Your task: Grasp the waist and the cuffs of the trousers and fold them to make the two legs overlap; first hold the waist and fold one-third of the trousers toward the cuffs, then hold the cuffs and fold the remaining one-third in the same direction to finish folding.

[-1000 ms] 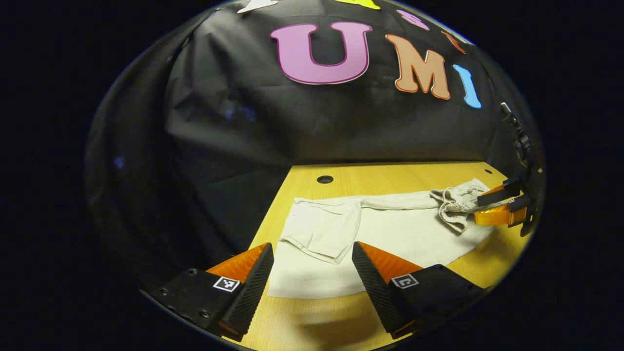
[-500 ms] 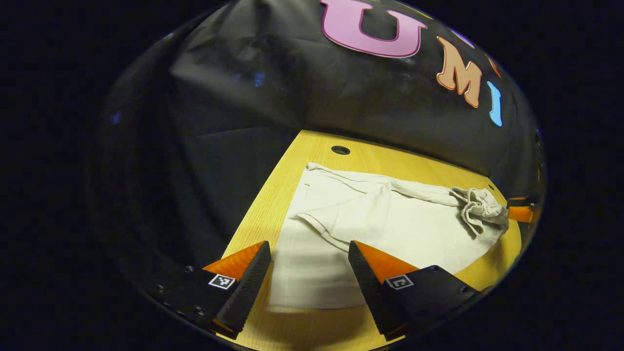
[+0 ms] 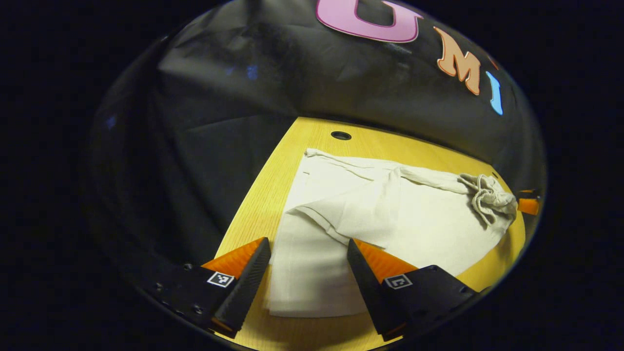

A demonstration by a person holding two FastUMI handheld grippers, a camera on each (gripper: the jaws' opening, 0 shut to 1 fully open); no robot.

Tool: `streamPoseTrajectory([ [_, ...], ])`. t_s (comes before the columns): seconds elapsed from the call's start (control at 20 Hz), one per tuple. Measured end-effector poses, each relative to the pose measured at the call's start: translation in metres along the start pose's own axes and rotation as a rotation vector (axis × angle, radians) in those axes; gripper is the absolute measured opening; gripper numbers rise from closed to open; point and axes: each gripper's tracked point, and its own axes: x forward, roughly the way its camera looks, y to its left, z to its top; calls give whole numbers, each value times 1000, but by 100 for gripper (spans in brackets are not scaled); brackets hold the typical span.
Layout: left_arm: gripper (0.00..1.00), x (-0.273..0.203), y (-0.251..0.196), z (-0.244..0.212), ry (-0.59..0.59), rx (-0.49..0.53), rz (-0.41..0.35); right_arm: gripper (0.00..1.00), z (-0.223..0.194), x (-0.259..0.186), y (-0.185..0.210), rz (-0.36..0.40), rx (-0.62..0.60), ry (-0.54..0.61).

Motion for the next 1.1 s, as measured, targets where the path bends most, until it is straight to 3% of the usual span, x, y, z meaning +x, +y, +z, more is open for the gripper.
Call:
streamPoseTrajectory([
  [0.1,89,-1,-6,3,12,44,-11,98,-2,-3,-2,0,-5,7],
  [0.2,65,-2,-18,4,36,59,-22,98,-5,-4,-3,3,-3,11],
  [0.3,31,6,-26,2,36,52,-29,99,-7,-6,-6,-1,-2,14],
  [0.4,19,6,-32,4,23,24,-47,98,-10,-8,-11,-3,4,19],
  [0.45,7,5,-31,3,26,0,-39,98,-12,-9,-12,-5,9,20],
  [0.55,0,7,-32,5,27,-55,-36,98,-13,-13,-14,-6,22,18],
  [0.75,0,1,-49,12,58,-236,-79,98,-10,-24,-14,4,18,6],
  [1.1,0,-27,-110,93,-88,-254,-160,98,-17,-57,-47,12,55,-24],
])
